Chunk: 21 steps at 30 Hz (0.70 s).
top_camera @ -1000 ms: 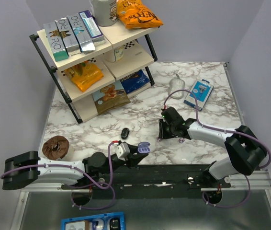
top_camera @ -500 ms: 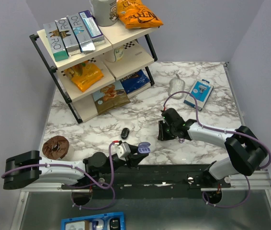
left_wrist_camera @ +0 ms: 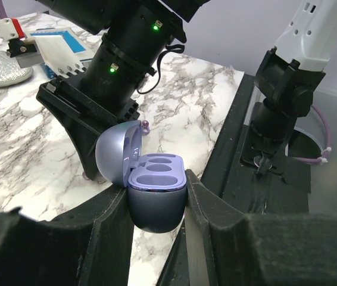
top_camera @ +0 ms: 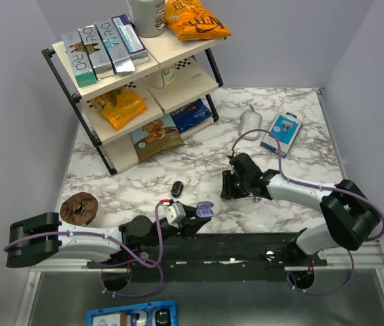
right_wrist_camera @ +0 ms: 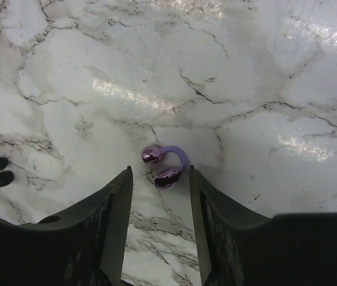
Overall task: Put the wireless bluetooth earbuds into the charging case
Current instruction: Pick up the earbud from the center of the board.
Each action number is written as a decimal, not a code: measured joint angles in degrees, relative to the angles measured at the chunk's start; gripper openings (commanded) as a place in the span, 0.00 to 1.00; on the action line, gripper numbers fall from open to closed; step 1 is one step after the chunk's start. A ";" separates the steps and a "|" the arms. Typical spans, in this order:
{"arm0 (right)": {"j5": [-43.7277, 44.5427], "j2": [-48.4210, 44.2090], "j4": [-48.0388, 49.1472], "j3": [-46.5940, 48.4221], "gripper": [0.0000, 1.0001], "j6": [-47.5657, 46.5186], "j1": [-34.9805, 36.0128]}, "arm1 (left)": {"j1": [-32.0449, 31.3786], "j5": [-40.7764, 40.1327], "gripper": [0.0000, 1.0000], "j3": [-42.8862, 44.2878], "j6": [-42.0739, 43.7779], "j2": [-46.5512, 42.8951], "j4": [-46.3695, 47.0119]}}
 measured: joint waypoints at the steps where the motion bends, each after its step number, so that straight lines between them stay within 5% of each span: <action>1: -0.02 -0.28 -0.09 0.00 0.53 0.00 0.00 | 0.00 0.00 0.00 0.00 0.00 0.04 0.13; 21: 0.44 0.26 -1.05 1.51 0.41 1.05 -2.38 | 0.00 0.00 0.00 0.00 0.00 -0.90 0.09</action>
